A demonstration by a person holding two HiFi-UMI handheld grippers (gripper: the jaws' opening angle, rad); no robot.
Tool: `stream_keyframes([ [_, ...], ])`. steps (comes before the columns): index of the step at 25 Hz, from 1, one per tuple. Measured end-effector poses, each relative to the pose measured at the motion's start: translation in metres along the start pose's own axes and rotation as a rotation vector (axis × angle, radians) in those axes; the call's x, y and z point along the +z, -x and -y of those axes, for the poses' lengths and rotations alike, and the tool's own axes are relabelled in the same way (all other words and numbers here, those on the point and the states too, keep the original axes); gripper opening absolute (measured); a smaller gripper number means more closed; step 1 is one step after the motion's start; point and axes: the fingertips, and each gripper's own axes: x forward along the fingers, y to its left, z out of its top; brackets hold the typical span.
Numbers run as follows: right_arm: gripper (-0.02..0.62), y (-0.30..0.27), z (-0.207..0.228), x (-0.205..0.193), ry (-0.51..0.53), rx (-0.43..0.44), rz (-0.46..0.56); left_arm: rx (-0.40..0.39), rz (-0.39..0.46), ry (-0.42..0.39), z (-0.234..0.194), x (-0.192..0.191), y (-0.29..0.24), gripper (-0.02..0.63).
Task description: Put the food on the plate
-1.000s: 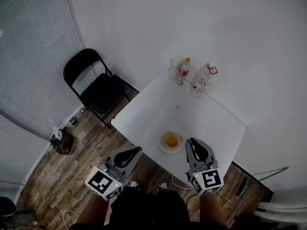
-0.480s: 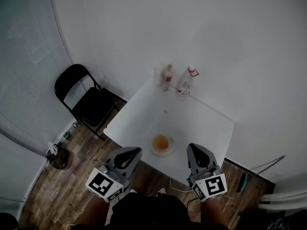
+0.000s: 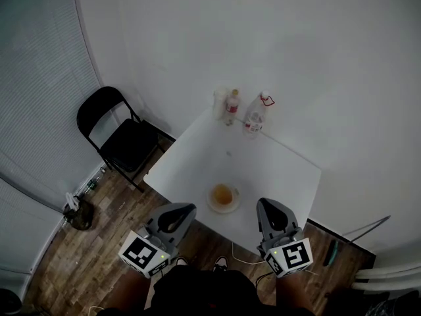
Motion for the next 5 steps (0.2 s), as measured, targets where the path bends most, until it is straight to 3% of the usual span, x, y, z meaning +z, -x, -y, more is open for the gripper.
stream_keyframes([
  [5, 0.021, -0.0043, -0.0042, 0.0014, 0.004, 0.010, -0.004, 0.004, 0.006, 0.006, -0.0040, 0.0023, 0.0041, 0.023],
])
